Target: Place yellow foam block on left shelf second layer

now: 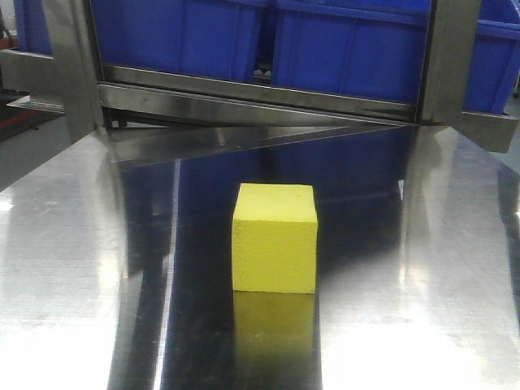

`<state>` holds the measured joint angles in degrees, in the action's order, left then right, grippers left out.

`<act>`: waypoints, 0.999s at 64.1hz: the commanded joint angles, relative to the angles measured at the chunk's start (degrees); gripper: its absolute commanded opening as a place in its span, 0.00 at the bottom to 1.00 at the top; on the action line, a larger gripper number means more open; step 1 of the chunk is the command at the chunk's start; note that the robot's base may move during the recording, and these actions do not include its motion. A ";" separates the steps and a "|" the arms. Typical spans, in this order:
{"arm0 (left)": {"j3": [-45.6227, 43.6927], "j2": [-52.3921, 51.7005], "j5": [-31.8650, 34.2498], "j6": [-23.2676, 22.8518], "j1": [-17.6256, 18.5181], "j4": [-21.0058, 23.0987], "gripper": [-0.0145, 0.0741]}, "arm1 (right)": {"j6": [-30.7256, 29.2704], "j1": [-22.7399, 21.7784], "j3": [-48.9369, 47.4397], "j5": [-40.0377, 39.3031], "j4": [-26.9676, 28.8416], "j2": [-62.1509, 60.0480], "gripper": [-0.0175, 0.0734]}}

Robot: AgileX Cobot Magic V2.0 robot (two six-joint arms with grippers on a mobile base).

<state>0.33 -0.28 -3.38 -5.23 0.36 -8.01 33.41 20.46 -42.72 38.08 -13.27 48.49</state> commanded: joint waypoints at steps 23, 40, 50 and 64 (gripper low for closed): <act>1.32 -1.18 4.69 -0.29 0.25 0.34 0.32 | 5.20 14.65 -12.18 3.51 -1.90 15.83 0.85; 1.32 -1.18 4.69 -0.29 0.25 0.34 0.32 | 17.84 21.31 -24.25 12.88 -1.90 27.05 0.85; 1.32 -1.18 4.69 -0.29 0.25 0.34 0.32 | 22.69 24.64 -32.42 19.76 -0.91 34.14 0.85; 1.32 -1.18 4.69 -0.29 0.25 0.34 0.32 | 26.44 27.39 -40.43 24.75 0.57 42.12 0.85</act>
<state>0.33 -0.28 -3.38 -5.23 0.36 -8.01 58.98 46.73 -78.51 61.73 -11.70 90.07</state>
